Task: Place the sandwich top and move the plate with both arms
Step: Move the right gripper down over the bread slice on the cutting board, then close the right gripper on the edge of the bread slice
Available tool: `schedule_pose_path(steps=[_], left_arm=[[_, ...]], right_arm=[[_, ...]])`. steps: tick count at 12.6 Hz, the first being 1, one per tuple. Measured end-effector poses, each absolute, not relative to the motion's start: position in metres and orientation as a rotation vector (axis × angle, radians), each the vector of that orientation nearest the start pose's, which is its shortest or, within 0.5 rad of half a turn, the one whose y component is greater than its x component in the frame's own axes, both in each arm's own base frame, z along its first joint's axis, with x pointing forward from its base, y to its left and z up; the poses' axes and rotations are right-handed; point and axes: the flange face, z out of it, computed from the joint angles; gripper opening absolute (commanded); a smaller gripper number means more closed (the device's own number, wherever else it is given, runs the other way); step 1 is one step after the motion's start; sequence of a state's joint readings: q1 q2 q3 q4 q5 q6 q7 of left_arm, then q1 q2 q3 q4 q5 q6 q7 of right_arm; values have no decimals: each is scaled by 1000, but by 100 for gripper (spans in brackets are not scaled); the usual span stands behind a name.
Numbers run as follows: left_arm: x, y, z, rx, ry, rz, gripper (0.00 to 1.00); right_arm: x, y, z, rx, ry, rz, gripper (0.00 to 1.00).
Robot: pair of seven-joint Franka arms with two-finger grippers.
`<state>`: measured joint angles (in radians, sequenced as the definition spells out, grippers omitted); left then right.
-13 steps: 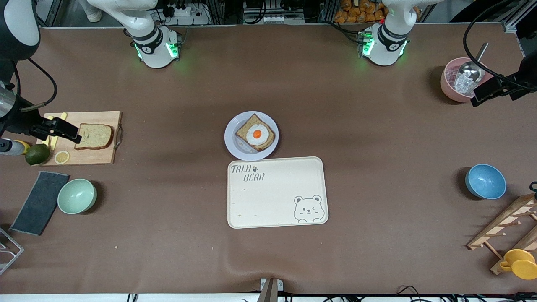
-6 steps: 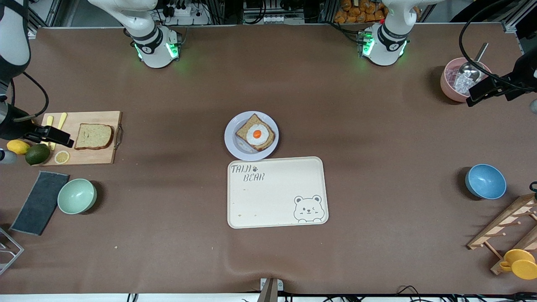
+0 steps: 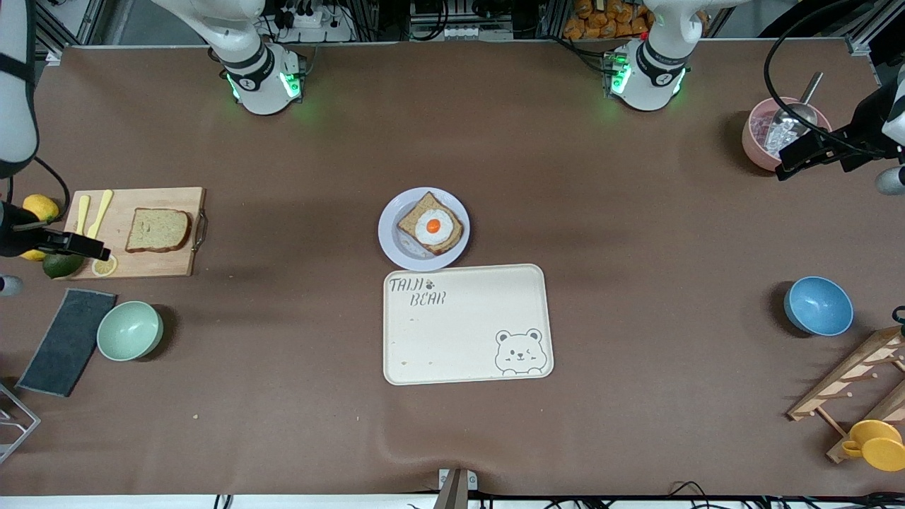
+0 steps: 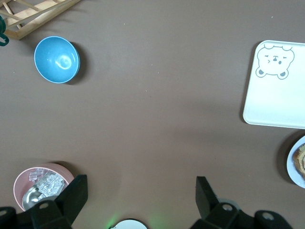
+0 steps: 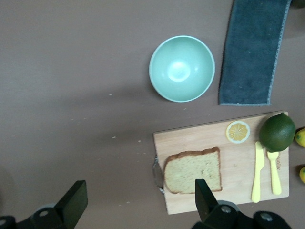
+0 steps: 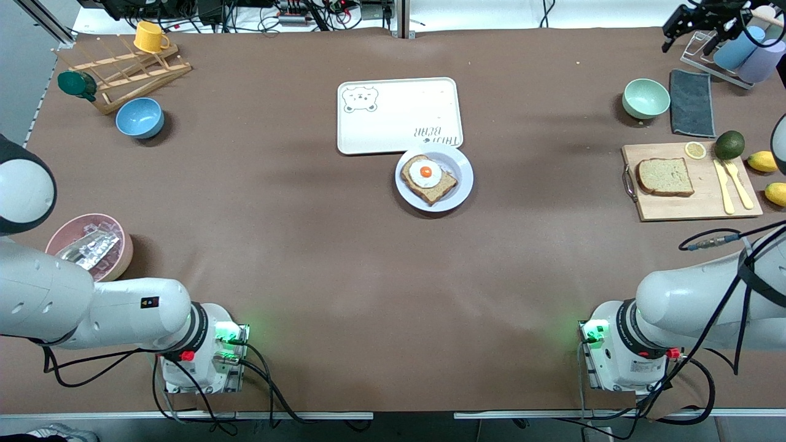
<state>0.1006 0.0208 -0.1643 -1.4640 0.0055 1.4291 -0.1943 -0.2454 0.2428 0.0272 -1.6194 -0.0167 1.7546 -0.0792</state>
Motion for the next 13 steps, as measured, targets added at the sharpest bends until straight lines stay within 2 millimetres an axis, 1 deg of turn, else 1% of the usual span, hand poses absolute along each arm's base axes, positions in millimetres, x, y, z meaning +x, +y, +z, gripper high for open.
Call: schedule_pose_path(steps=[2, 3, 5, 7, 9, 11, 13], left_arm=[[545, -33, 650, -3124, -205, 89, 100], [545, -33, 650, -3124, -205, 89, 100], [545, -33, 650, -3124, -205, 89, 100], [545, -33, 650, -3124, -206, 89, 100], [545, -33, 650, -3124, -206, 89, 100], [545, -33, 650, -3124, -205, 89, 100], [545, -33, 650, -3124, -205, 90, 100]], right_arm=[[610, -170, 447, -3109, 193, 184, 100], [610, -182, 436, -3097, 173, 183, 100], [607, -205, 414, -3063, 165, 203, 100], [599, -224, 396, -3041, 155, 209, 100], [584, -245, 368, -3003, 147, 188, 100], [563, -267, 331, -2982, 183, 177, 100], [543, -281, 296, -2937, 221, 196, 96]])
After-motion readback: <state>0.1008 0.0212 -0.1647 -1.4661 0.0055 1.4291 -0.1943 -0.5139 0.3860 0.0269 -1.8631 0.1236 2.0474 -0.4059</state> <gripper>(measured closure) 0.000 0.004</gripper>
